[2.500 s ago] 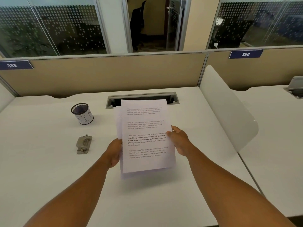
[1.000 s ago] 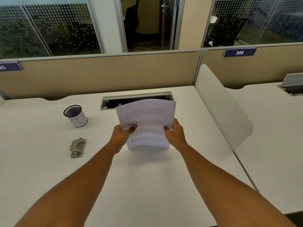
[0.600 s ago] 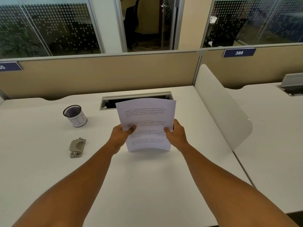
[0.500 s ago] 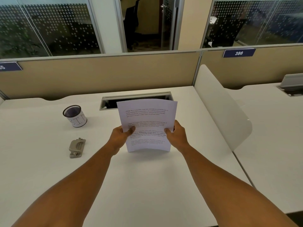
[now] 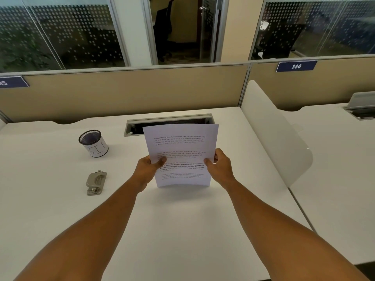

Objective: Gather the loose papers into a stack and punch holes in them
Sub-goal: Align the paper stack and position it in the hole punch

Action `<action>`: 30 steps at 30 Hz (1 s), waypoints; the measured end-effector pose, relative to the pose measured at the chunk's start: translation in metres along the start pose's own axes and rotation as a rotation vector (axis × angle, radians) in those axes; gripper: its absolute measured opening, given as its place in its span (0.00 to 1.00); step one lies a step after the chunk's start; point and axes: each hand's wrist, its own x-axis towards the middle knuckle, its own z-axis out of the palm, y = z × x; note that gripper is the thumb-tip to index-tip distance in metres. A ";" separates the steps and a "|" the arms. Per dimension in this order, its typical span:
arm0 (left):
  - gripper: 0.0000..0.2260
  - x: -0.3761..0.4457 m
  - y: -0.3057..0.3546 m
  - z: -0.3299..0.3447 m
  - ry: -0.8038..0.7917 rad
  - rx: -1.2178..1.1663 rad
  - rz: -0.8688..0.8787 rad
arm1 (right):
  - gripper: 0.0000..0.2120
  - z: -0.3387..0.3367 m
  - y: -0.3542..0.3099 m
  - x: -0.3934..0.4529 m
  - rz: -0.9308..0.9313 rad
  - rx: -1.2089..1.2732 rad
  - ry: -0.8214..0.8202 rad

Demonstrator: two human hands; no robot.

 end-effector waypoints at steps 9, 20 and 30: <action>0.13 -0.001 0.000 -0.002 0.009 0.006 0.011 | 0.12 0.000 -0.004 0.001 -0.018 0.008 0.004; 0.11 -0.003 -0.002 -0.005 -0.021 0.009 0.009 | 0.07 -0.002 -0.006 0.001 -0.029 0.055 0.030; 0.14 -0.007 -0.013 -0.013 -0.016 -0.101 -0.022 | 0.07 -0.019 -0.017 0.012 0.127 0.401 0.128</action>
